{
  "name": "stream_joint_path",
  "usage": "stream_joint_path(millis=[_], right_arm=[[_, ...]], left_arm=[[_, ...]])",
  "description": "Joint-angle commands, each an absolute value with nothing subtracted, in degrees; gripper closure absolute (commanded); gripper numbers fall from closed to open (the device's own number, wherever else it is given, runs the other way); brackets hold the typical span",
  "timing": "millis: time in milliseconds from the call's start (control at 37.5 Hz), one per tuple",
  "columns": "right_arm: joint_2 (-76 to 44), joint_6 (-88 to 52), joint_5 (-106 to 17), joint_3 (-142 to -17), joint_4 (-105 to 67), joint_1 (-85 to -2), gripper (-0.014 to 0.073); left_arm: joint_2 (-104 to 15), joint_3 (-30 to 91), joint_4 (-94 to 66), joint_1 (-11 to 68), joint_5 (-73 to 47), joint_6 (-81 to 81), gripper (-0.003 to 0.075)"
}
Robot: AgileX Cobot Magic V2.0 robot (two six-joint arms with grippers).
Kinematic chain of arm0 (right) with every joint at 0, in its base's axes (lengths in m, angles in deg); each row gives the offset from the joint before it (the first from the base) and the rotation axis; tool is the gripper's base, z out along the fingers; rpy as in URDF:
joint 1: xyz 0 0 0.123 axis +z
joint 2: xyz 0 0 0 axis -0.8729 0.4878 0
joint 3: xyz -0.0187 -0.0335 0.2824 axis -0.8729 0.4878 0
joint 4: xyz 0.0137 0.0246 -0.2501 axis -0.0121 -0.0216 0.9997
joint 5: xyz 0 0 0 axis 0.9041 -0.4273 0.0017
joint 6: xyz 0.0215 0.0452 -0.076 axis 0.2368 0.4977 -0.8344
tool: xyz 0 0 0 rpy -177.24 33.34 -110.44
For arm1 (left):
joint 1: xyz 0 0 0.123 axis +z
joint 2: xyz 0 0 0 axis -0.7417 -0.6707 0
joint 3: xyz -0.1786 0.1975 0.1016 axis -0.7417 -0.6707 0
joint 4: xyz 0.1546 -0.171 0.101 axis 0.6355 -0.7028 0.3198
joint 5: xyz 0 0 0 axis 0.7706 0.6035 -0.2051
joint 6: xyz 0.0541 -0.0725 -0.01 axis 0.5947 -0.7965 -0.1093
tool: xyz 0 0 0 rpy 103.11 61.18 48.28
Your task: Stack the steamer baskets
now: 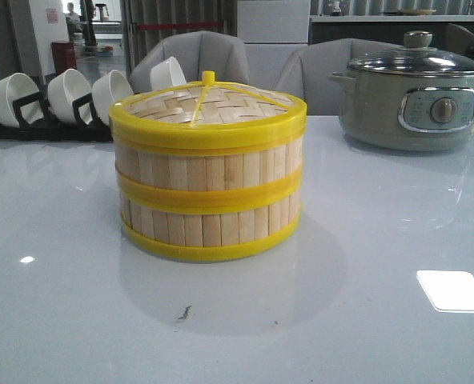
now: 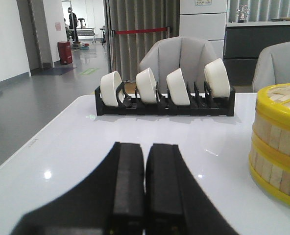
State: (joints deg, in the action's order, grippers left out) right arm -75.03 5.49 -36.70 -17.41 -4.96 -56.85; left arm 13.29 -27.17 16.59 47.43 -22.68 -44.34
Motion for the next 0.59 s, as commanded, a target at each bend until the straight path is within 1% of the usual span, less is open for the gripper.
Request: stream_joint_path(millis=[0,213,560], right_arm=[[-76.2,5.6,-32.0,-18.2,-5.7,-56.8,0.0539],[-76.2,2.0,-32.0,-18.2,-12.1,-56.8,0.0539],[-76.2,1.8,-32.0,-18.2,-12.3,-56.8,0.0539]], left_arm=[[14.0,-27.1,16.5,47.5,-27.1,-44.2,0.0633],[14.0,-27.1,16.5,47.5,-27.1,-44.2,0.0633],[14.0,-27.1,16.5,47.5,-27.1,-44.2,0.0633]])
